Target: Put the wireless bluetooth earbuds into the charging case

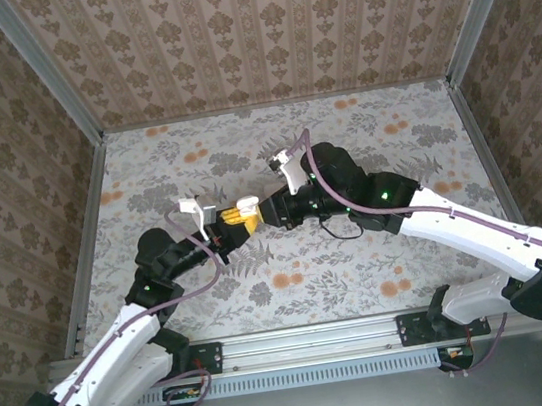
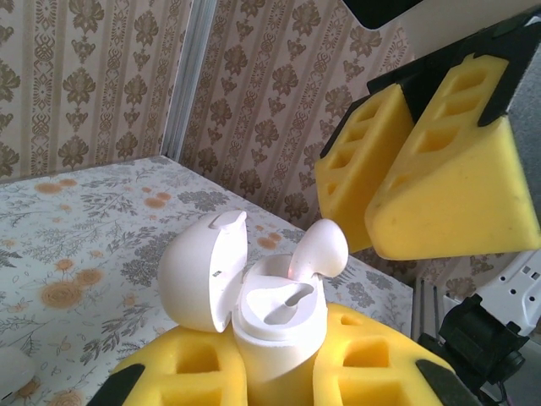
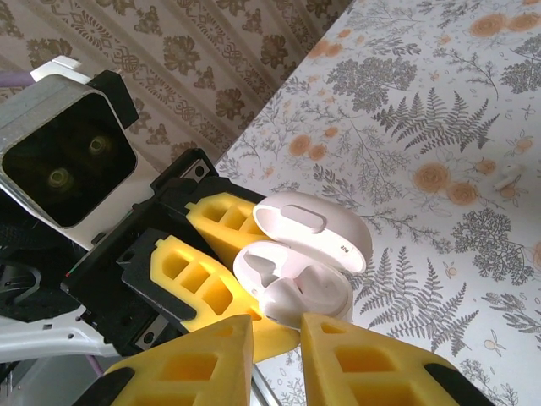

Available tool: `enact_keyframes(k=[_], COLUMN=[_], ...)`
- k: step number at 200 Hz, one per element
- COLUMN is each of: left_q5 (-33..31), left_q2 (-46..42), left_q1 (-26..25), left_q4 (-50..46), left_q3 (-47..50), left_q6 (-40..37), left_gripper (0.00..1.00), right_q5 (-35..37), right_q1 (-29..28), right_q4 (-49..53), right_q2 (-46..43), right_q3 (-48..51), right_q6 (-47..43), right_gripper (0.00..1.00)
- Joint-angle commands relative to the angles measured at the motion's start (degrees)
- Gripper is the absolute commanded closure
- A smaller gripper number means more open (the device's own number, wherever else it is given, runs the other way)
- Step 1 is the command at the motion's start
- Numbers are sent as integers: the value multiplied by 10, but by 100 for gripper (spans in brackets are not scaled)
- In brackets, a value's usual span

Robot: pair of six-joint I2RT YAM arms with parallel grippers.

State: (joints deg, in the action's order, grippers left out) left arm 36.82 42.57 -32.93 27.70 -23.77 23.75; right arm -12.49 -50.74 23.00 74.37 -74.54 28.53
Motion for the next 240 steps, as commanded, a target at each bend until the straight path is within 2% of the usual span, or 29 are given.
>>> enact_keyframes(k=[1,101,170,240], left_q5=[7,8,8,18], left_q2=[-10,-13,-11,-9], left_q1=[-3,-4,-4,-6], left_q4=[23,24,22,11], left_q3=[-15,-14,-15,-12], left_q6=[-10,-9,-11,-57], left_gripper=[100,100,100,100], right_q5=[-10,-39,-83,-67], right_q1=[6,28,53,53], right_q4=[14,-7,-40,-35], right_q2=[7,17,4,-31], right_q3=[-9,4,27,41], right_q6=[0,11,44,48], right_gripper=[78,78,73,69])
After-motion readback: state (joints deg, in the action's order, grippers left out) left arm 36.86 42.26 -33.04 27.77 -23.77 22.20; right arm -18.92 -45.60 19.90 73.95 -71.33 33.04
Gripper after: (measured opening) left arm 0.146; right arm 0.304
